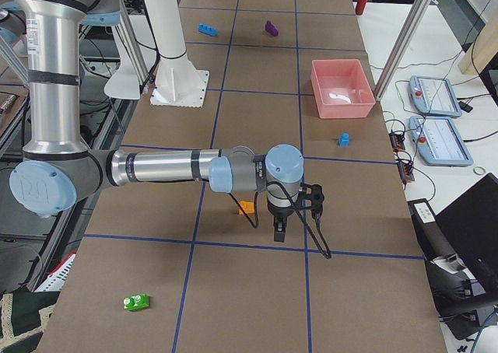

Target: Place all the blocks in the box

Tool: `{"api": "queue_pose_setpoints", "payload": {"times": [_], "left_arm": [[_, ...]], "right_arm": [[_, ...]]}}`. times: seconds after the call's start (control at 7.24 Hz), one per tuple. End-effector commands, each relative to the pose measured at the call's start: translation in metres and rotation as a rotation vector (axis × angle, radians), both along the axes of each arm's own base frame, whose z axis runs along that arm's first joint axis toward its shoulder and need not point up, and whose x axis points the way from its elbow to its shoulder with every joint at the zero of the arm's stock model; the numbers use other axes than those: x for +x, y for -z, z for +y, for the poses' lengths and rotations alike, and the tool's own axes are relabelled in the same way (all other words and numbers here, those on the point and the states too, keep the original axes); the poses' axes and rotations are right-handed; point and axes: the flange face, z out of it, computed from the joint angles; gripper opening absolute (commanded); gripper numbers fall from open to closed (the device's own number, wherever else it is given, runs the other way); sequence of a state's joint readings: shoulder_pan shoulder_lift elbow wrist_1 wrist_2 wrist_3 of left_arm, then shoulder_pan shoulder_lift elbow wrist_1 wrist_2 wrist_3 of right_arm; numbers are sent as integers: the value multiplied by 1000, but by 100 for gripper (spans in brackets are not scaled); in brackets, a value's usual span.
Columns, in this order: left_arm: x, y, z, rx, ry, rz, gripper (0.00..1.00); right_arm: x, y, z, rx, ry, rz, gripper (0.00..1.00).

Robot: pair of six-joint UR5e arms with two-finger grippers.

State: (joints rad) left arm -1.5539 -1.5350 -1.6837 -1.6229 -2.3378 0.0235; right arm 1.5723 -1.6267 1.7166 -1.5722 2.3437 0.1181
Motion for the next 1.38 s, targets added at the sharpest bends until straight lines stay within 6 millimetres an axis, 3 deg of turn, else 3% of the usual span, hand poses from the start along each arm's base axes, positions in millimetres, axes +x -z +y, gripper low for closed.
{"api": "queue_pose_setpoints", "payload": {"times": [0.0, 0.41, 0.55, 0.69, 0.83, 0.97, 1.1, 1.24], "left_arm": [[0, 1, 0, 4, 0, 2, 100], [1, 4, -1, 13, -1, 2, 100], [4, 12, -6, 30, -8, 4, 100], [6, 28, -7, 69, -12, 3, 100], [15, 40, -13, 134, -21, 9, 100], [15, 36, -11, 160, -22, 10, 100], [16, 46, -16, 183, -23, 12, 100], [15, 48, -16, 187, -21, 11, 100]], "right_arm": [[0, -1, 2, -1, 0, 0, 100], [-2, 5, -1, 9, 0, -2, 100], [-15, 25, -6, 49, 19, -2, 100], [-51, 40, -11, 123, 91, 0, 100], [-101, 38, -14, 118, 177, -4, 100], [-116, 43, -8, 173, 216, -30, 100], [-139, 31, 12, 228, 274, -57, 100], [-171, 33, 22, 275, 319, -70, 100]]}}
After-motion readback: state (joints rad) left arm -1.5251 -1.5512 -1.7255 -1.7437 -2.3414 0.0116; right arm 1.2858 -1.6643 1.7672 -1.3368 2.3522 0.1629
